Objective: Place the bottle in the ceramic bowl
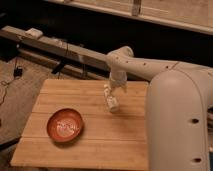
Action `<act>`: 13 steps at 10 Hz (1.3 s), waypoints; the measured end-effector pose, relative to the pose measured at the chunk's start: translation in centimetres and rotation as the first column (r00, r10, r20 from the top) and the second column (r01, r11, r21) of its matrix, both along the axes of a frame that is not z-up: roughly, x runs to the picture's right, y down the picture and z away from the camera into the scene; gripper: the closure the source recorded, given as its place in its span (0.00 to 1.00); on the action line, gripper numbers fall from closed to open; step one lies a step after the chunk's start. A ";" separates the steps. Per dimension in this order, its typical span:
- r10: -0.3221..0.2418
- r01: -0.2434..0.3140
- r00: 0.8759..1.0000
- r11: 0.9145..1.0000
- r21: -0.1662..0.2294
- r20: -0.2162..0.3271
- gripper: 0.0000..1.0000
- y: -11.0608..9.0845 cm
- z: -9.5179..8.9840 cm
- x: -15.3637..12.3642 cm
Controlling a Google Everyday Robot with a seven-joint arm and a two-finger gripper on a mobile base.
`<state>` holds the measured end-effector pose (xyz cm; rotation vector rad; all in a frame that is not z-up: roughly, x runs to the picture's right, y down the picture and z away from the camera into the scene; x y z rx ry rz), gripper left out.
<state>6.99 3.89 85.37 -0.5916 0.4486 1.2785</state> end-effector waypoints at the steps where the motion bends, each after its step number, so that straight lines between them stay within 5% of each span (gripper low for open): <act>1: -0.005 0.006 1.000 1.000 -0.008 0.013 0.35 0.4 0.4 -0.4; 6: -0.029 0.031 0.998 0.999 -0.025 0.059 0.35 0.4 1.1 -2.7; 13: -0.020 0.024 0.998 0.998 -0.058 0.062 0.35 1.4 4.7 -2.8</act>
